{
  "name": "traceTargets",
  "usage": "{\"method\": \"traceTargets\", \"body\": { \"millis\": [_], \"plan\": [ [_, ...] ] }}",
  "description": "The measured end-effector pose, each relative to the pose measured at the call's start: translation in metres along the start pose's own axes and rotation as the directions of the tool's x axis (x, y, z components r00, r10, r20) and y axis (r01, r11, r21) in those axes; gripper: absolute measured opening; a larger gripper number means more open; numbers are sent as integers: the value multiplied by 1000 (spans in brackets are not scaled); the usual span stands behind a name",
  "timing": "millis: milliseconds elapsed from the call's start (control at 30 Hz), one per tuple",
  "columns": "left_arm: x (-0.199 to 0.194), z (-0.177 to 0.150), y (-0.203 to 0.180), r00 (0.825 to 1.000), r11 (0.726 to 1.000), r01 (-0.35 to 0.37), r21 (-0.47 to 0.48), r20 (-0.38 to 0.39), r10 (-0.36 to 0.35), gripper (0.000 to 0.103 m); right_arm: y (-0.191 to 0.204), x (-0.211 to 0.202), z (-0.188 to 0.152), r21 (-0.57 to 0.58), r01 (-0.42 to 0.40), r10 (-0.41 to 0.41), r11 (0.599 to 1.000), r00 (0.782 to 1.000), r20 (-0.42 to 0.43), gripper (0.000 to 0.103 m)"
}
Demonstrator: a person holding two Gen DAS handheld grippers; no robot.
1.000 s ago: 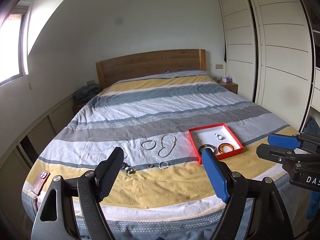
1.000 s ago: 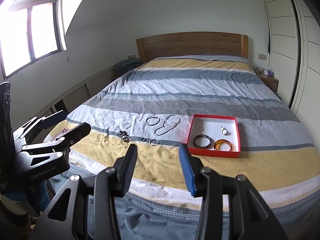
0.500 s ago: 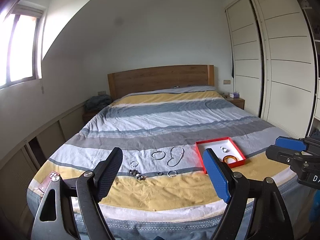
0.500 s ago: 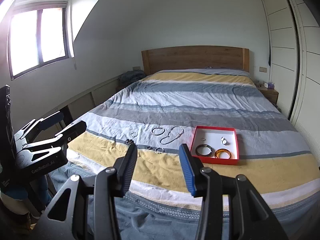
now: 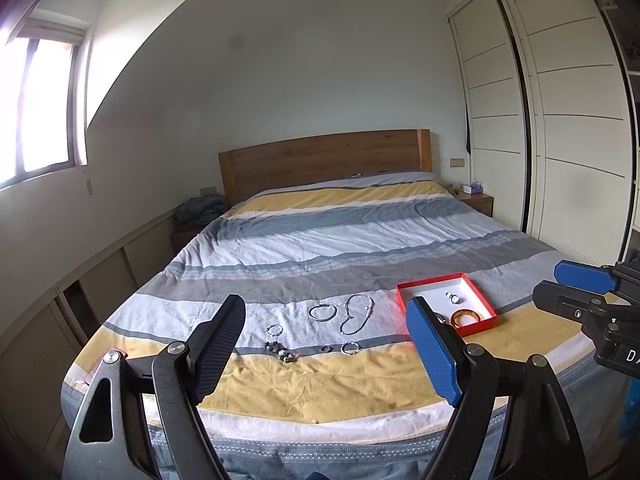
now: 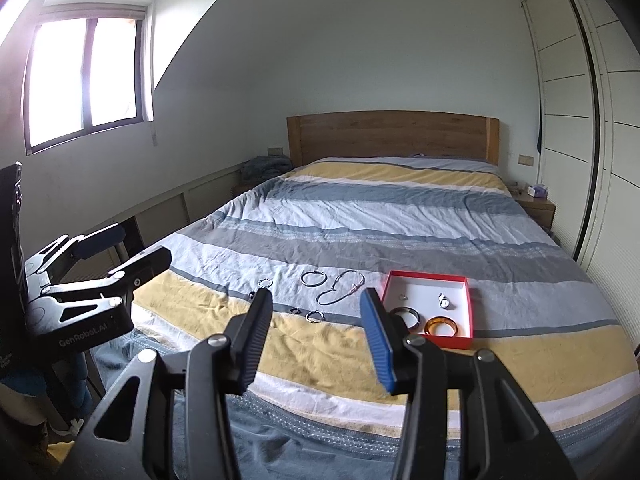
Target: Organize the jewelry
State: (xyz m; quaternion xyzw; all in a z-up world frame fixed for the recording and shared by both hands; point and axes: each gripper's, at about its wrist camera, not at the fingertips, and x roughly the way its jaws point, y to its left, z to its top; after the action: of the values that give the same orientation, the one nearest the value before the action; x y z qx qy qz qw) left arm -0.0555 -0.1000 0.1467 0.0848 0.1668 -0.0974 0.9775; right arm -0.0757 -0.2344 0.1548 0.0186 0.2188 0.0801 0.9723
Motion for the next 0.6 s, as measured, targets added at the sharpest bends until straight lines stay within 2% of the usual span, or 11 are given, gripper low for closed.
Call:
{"method": "traceTargets", "body": {
  "millis": [400,600],
  "plan": [
    [-6,-2,-5,1000,1000,1,25,20,-1,82,-3,-4,-5,11,-6,6,1000,1000,-1,46],
    [-3,-2,-5,1000,1000,-5,22,-11,6,84,0,-4,-6,3,-10,10,1000,1000,-1,46]
  ]
}}
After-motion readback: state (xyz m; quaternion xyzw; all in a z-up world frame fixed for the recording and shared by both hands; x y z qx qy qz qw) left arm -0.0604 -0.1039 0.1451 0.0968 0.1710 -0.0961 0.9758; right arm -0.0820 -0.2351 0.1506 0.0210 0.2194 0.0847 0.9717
